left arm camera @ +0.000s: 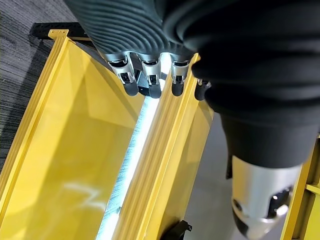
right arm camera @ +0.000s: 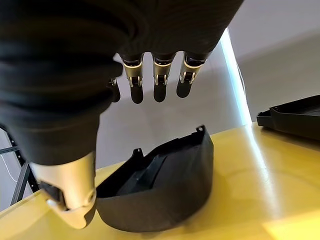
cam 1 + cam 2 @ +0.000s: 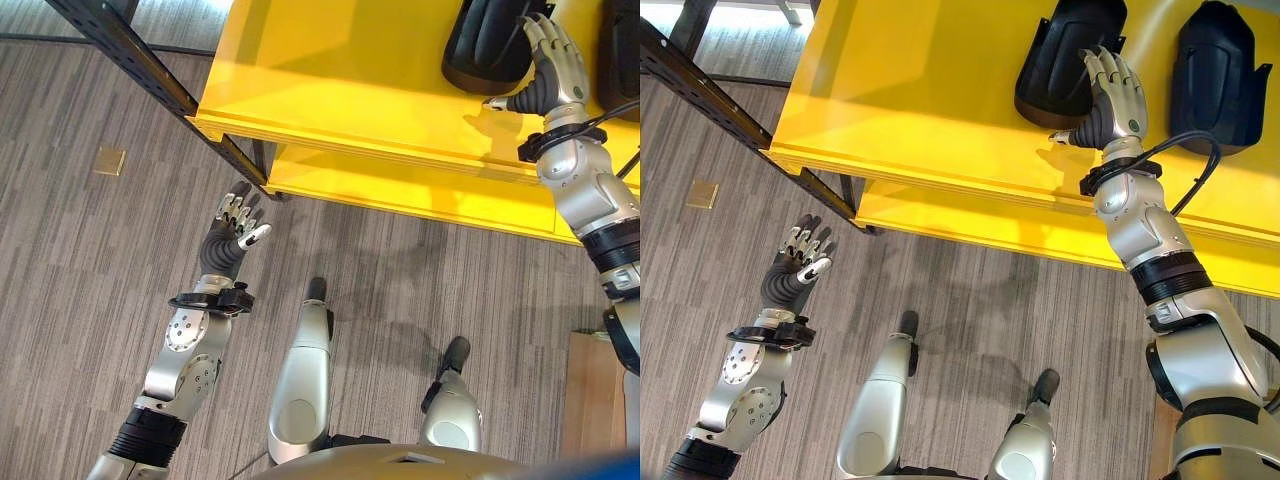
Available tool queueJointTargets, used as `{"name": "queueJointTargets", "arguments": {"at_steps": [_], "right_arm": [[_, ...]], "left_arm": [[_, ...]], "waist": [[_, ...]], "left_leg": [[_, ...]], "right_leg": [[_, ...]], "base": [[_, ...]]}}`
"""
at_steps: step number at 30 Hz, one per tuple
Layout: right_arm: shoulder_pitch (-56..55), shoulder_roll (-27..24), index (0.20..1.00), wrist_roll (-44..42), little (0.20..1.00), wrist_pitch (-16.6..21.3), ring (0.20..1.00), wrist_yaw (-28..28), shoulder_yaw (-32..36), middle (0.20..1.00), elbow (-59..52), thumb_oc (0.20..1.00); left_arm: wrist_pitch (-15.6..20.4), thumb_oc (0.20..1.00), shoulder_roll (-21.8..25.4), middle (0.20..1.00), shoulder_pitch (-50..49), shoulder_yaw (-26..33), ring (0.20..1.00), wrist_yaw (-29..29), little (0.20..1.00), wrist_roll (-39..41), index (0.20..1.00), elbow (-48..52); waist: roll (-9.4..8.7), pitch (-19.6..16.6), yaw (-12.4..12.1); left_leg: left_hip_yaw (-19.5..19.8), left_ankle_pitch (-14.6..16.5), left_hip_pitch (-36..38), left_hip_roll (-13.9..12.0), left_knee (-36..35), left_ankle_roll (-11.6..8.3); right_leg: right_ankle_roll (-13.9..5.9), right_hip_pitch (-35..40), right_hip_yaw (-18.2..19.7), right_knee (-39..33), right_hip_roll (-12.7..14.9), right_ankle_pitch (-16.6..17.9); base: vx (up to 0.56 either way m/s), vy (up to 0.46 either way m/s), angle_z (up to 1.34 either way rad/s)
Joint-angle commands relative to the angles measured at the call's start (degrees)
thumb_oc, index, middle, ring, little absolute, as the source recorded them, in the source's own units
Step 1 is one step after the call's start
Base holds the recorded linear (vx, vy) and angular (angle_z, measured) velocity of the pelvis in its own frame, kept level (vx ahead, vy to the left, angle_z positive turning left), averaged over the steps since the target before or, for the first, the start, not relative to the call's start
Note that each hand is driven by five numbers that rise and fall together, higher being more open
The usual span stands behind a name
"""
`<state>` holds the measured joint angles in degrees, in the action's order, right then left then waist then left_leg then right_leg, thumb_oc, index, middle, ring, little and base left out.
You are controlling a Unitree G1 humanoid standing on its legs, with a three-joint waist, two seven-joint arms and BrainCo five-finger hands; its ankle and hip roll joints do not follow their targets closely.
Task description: Move parts from the plastic box to the shelf.
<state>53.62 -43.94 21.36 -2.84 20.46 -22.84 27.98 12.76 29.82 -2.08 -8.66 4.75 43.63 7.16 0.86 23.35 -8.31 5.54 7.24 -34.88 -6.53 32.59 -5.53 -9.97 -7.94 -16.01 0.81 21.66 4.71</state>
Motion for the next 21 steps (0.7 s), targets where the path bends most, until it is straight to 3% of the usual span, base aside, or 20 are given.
{"name": "queueJointTargets", "arguments": {"at_steps": [1, 7, 8, 11, 15, 17, 21], "right_arm": [[-3.0, -4.1, 1.0, -1.65, 1.0, 2.83, 1.0, 1.39, 4.57, 1.0, -9.39, 1.0], [-20.26, -0.36, 1.0, -5.49, 1.0, 7.52, 1.0, 1.78, 18.46, 1.0, -27.73, 1.0], [-25.47, 2.83, 1.0, -8.81, 1.0, 10.28, 1.0, 1.97, 21.46, 1.0, -31.94, 1.0], [-30.81, 5.73, 1.0, -11.85, 1.0, 12.14, 1.0, 0.93, 24.16, 1.0, -36.57, 1.0], [-42.56, 12.76, 1.0, -21.47, 1.0, 16.56, 1.0, -2.98, 28.96, 1.0, -44.26, 1.0], [-44.43, 13.82, 1.0, -23.11, 1.0, 17.13, 1.0, -3.99, 29.67, 1.0, -45.41, 1.0], [-50.31, 19.24, 1.0, -30.68, 1.0, 19.35, 1.0, -7.12, 29.83, 1.0, -46.76, 1.0]], "left_arm": [[3.31, 1.0, -0.57, 1.0, -1.43, 1.91, 1.0, -1.03, 1.0, -1.61, 1.0, 3.7], [4.4, 1.0, 0.18, 1.0, -1.56, 5.17, 1.0, 0.67, 1.0, -7.25, 1.0, 7.68], [5.47, 1.0, 0.74, 1.0, -0.61, 6.63, 1.0, 1.88, 1.0, -9.94, 1.0, 10.03], [6.45, 1.0, 0.98, 1.0, 0.41, 7.14, 1.0, 2.94, 1.0, -11.52, 1.0, 12.38], [8.1, 1.0, 0.19, 1.0, 3.39, 8.86, 1.0, 3.37, 1.0, -11.02, 1.0, 15.97], [8.38, 1.0, 0.13, 1.0, 4.03, 9.24, 1.0, 3.26, 1.0, -10.8, 1.0, 16.39], [9.45, 1.0, -1.7, 1.0, 8.21, 8.35, 1.0, 2.37, 1.0, -8.41, 1.0, 16.56]], "waist": [[1.48, -1.13, 0.38], [1.39, -1.15, 2.06], [1.31, -1.16, 2.95], [0.86, -1.46, 3.73], [0.2, -2.31, 7.02], [0.05, -2.63, 7.57], [-0.49, -3.33, 11.22]], "left_leg": [[-4.49, -5.26, 4.24, -0.56, -9.16, 1.52], [-4.68, -4.94, 4.01, -0.78, -8.69, 1.59], [-4.86, -4.94, 4.07, -1.03, -8.67, 1.54], [-5.01, -4.93, 4.28, -1.38, -8.65, 1.42], [-5.59, -5.21, 5.24, -2.63, -9.27, 0.96], [-5.78, -5.2, 5.5, -2.87, -9.35, 0.85], [-7.33, -5.45, 7.71, -4.64, -10.15, 0.33]], "right_leg": [[1.07, 2.86, 0.01, 10.97, -0.4, -11.12], [1.08, 2.19, 0.41, 11.85, -0.31, -11.73], [1.01, 1.76, 0.77, 12.03, -0.4, -11.82], [0.94, 1.51, 1.04, 12.15, -0.37, -11.97], [0.68, 0.92, 2.26, 12.2, -0.78, -12.21], [0.65, 0.79, 2.66, 12.16, -0.92, -12.22], [0.61, -0.15, 4.98, 12.14, -1.81, -12.07]], "base": [[0.0, 0.0, 0.0], [0.0, -0.003, -0.01], [0.0, -0.009, -0.06], [0.0, -0.014, -0.09], [0.0, -0.014, -0.11], [0.0, -0.007, -0.21], [-0.01, 0.001, -0.19]]}}
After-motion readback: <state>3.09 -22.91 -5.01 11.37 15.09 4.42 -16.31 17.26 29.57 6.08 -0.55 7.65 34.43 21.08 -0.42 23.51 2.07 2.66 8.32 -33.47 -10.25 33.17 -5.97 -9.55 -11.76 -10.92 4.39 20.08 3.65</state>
